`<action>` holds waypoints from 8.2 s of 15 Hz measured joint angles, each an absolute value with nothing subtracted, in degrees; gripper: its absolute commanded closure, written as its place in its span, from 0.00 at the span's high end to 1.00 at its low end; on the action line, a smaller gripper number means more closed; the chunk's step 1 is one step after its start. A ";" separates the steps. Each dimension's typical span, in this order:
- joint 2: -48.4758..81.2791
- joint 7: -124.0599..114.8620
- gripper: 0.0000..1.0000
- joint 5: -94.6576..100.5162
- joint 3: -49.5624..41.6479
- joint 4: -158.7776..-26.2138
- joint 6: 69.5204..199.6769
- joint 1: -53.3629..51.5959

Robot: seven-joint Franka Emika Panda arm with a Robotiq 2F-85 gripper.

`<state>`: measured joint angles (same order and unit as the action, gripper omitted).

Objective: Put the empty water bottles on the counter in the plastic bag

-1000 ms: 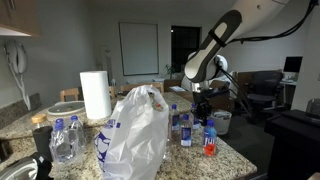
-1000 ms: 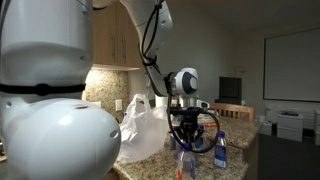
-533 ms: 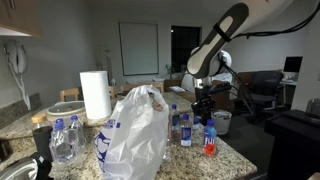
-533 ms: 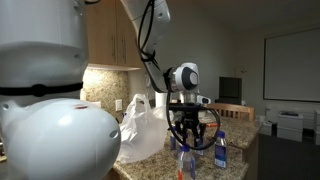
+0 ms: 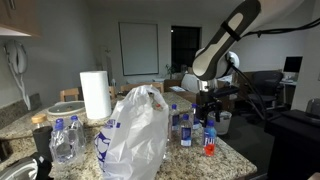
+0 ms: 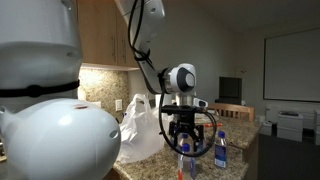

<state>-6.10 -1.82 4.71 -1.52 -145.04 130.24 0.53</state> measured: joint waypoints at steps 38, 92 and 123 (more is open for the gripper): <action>-12.66 -3.71 0.15 -15.01 8.22 -111.43 113.38 -9.38; 5.91 -20.51 1.00 1.65 -5.29 -108.77 119.37 2.42; 41.94 -22.13 1.00 4.09 -9.32 -72.56 93.93 1.66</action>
